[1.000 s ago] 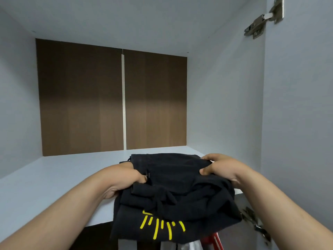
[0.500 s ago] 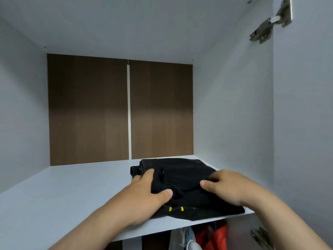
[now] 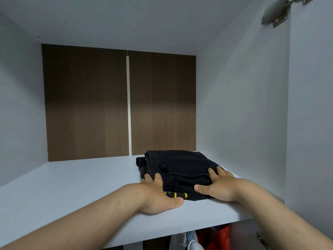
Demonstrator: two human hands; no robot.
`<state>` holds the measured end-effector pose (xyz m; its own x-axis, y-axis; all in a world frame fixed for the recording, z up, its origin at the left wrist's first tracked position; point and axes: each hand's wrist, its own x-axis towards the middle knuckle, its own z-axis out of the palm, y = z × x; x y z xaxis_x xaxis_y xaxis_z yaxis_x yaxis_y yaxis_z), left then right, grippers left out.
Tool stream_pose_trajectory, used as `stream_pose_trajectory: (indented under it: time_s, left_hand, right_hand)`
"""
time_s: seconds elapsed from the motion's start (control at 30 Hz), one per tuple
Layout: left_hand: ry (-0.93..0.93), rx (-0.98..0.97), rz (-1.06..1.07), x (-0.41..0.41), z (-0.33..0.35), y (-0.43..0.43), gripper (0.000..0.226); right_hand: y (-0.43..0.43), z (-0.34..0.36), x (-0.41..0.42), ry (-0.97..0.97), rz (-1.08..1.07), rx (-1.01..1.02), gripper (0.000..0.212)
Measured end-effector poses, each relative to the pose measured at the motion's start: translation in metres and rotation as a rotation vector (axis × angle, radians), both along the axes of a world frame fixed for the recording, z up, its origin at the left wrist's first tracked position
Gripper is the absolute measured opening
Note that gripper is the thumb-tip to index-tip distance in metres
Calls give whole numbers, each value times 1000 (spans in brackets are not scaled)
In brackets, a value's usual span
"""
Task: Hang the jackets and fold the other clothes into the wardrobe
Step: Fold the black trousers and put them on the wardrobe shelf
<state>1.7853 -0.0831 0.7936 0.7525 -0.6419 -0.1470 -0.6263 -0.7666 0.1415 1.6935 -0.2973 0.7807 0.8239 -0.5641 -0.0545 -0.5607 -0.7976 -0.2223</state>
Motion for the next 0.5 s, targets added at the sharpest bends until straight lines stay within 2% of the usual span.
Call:
stream_pose_trajectory:
  time_s: [0.2,0.5]
  left_hand:
    - [-18,68,53,20,3,-37,122]
    - [-2,-5,94,54,-1,-73,117]
  right_hand:
    - [-29,13,26,54,-39,11,105]
    - [-57,10,58,9,-61,22,102]
